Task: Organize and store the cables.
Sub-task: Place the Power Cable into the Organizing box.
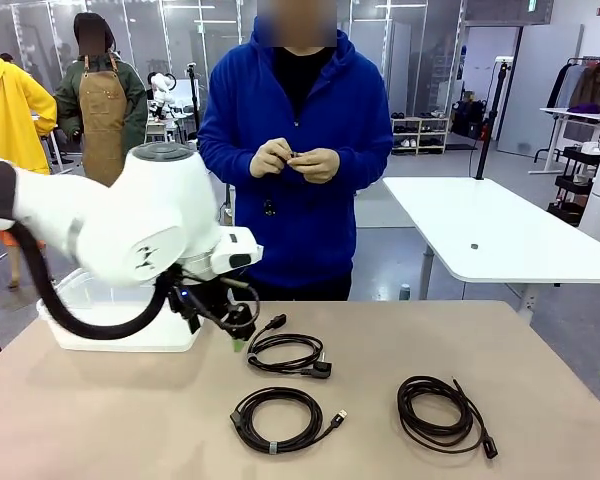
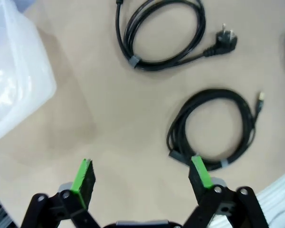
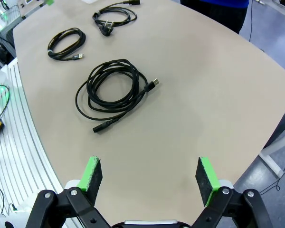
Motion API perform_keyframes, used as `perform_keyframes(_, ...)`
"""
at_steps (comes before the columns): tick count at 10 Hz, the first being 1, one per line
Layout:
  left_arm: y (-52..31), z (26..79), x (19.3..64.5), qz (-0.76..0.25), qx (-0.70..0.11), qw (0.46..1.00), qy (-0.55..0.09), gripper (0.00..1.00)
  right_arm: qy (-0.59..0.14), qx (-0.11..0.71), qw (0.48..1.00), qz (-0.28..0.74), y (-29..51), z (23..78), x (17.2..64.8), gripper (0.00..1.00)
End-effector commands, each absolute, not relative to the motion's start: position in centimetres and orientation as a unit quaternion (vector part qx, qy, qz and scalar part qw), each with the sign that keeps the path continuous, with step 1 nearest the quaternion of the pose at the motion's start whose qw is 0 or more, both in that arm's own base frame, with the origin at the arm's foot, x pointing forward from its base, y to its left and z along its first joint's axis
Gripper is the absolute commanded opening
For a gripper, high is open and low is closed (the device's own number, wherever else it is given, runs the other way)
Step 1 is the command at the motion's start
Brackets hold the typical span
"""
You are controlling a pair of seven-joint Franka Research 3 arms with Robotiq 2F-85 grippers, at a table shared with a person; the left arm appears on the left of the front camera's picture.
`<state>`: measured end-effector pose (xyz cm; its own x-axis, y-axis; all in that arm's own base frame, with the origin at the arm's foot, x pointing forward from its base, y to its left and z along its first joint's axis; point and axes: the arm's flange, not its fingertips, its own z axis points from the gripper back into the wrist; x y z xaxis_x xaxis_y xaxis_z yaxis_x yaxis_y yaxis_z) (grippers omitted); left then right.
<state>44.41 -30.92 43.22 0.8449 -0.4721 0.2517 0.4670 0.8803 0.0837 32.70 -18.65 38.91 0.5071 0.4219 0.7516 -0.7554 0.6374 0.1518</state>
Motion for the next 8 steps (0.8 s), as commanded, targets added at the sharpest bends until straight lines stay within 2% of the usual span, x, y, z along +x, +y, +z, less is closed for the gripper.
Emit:
perform_keyframes(1, -33.4, 42.5, 48.1, -0.196, 0.041, 0.973, -0.118, 1.0, -0.348, 0.242, 0.839, 0.341, -18.6, 39.1, 32.9, 1.0)
perform_keyframes(3, -34.4, 41.1, 50.1, -0.151, 0.037, 0.981, -0.12, 1.0, -0.348, 0.242, 0.839, 0.341, -18.6, 39.1, 32.9, 1.0)
perform_keyframes(8, -34.9, 36.6, 52.6, -0.063, 0.004, 0.995, -0.077, 1.0, -0.348, 0.242, 0.839, 0.341, -18.6, 39.1, 32.9, 1.0)
